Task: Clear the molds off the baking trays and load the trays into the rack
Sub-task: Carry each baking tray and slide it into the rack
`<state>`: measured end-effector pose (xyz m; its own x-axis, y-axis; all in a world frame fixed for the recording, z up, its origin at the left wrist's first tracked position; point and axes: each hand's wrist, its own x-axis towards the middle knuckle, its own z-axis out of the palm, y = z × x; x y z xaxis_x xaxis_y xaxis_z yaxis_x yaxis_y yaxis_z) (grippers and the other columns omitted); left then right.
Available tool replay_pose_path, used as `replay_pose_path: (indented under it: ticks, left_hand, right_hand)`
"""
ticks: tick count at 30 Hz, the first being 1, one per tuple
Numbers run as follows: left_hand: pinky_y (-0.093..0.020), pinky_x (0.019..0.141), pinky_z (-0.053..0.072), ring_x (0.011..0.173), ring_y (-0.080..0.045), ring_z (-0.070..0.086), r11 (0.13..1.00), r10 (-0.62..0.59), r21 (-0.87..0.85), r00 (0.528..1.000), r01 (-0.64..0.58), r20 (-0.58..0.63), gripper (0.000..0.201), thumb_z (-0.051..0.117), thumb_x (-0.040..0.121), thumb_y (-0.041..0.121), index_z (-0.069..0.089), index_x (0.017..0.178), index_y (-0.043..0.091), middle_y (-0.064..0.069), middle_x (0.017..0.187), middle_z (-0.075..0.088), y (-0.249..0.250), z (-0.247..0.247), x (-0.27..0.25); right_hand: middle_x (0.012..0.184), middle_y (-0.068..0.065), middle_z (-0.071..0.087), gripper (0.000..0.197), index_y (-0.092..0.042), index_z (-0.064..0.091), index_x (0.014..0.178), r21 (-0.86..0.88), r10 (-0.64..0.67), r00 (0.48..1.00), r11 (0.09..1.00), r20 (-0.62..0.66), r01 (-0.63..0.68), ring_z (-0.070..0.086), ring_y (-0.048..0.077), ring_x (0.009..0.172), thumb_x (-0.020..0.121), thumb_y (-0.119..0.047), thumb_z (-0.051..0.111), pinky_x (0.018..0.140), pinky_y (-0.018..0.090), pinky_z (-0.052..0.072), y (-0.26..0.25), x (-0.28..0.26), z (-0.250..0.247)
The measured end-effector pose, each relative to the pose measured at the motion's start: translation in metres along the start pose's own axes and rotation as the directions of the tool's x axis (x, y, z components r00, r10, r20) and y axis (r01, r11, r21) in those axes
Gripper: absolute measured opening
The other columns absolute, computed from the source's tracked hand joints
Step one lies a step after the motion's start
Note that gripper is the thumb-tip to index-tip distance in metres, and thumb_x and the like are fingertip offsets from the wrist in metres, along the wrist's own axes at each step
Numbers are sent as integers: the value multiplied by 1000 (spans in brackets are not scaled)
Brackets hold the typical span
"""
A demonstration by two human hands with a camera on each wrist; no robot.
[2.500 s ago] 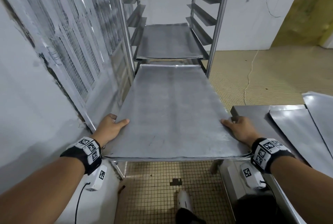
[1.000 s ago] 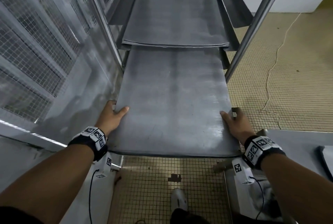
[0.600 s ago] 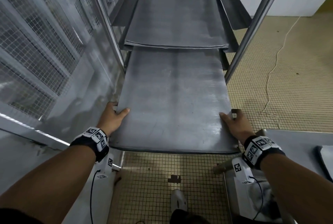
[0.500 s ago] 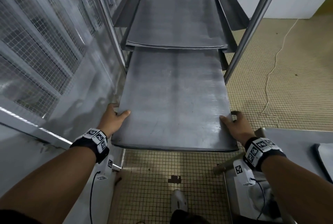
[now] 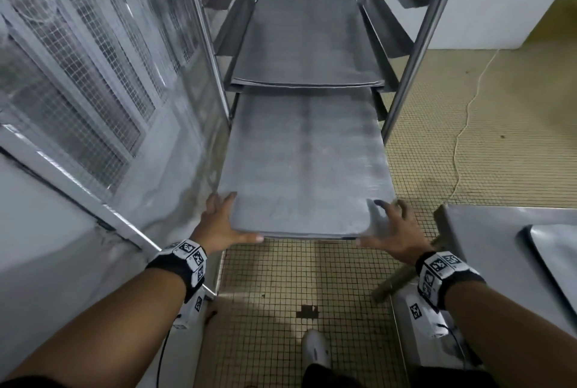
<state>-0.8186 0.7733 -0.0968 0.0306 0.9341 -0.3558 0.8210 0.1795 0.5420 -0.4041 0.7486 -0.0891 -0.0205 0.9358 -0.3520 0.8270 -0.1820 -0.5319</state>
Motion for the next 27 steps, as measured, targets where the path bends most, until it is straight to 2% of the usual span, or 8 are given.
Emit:
replay_pose_path:
  ticks: [3,5,9,12,15,20,24,27]
  left_hand:
    - [-56,119,25,151,-40,-2,993,-4,119,999,0,37,147,83,38,80,5,157,44,6,162,-25,-2,5,-9]
    - [-52,120,24,151,-40,-2,987,2,158,1000,-5,19,135,89,52,65,7,158,42,3,163,-24,-1,8,-13]
    - [-47,116,31,142,-45,22,976,33,217,994,-9,-107,99,78,80,48,18,158,30,-12,163,-2,0,13,-14]
    - [-46,110,40,132,-43,34,968,56,251,987,-16,-153,86,75,84,44,27,154,27,-14,157,15,-4,14,-15]
    - [-50,105,43,133,-39,30,948,69,318,984,-14,-162,81,72,84,48,29,151,31,-10,156,14,-2,16,-15]
    - [-65,113,21,146,-34,11,882,162,463,981,-94,-110,80,66,83,60,30,150,35,-4,159,14,9,23,-9]
    - [-65,114,19,146,-30,12,845,214,511,975,-156,-55,82,62,81,66,29,150,36,-1,159,18,22,29,-5]
    - [-65,116,17,147,-27,12,823,262,521,965,-227,6,86,65,82,61,26,153,33,0,160,18,36,33,-1]
  right_hand:
    - [165,2,-16,129,-54,16,150,-110,29,1000,993,-7,-29,-4,44,151,39,-91,70,114,66,19,9,-5,9]
    - [166,3,-9,118,-53,21,148,-145,38,999,988,-36,-43,3,45,150,48,-85,73,115,64,23,8,-10,12]
    - [162,6,16,84,-41,37,145,-127,77,987,987,-142,-96,27,40,143,73,-64,75,113,57,33,6,-13,17]
    - [158,9,23,79,-35,42,144,-109,95,981,987,-169,-114,36,41,137,77,-52,79,110,54,38,3,-14,18]
    - [158,11,25,75,-35,43,144,-133,91,980,984,-178,-116,39,42,134,79,-53,76,109,54,40,1,-13,17]
    - [155,4,35,70,-37,43,143,-313,-10,976,948,-218,-60,30,33,142,82,-63,66,115,55,27,-4,-12,22]
    - [154,-2,37,66,-37,42,142,-385,-103,978,923,-184,25,24,26,147,84,-60,63,120,59,12,-12,-6,26]
    - [155,-1,35,66,-35,41,144,-396,-162,979,913,-124,101,23,25,148,85,-53,64,122,57,9,-23,0,30]
